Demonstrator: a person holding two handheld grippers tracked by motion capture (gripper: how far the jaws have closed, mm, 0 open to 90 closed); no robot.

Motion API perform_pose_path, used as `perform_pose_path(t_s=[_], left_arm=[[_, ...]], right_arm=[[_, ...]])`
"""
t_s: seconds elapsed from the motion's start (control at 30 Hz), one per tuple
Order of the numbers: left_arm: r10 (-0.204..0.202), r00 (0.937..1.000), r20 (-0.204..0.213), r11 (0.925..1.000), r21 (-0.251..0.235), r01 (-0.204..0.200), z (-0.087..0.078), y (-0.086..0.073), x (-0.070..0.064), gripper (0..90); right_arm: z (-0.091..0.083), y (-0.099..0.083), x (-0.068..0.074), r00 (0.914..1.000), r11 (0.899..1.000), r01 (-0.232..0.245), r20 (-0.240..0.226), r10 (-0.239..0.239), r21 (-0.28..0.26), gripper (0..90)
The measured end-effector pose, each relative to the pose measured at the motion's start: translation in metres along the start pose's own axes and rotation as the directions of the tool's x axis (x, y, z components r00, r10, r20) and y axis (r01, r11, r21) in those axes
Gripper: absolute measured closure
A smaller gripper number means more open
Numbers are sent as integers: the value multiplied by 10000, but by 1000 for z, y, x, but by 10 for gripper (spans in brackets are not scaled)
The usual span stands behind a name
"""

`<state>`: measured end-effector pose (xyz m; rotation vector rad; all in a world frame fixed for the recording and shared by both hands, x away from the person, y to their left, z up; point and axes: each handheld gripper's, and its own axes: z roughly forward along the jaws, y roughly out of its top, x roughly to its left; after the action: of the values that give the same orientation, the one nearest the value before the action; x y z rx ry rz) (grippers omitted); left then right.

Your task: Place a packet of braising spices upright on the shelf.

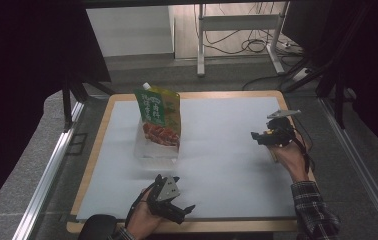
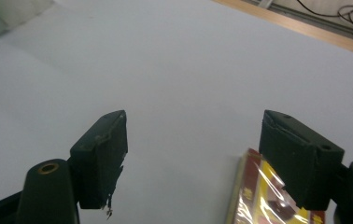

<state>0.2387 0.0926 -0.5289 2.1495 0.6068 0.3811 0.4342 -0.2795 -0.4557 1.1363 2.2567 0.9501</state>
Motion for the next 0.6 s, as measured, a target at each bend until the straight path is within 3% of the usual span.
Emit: perform_pose_path(t_s=[0.27,0.6], left_arm=[[21,10000,11,10000,17,-21,0,0,0,9],[50,10000,12,10000,53,-50,1,0,0,9]], right_arm=[[4,-10,-16,9970,9980,-366,696,330,519,238],[14,-26,-32,9864,9891,-772,1543,574,1254,218]])
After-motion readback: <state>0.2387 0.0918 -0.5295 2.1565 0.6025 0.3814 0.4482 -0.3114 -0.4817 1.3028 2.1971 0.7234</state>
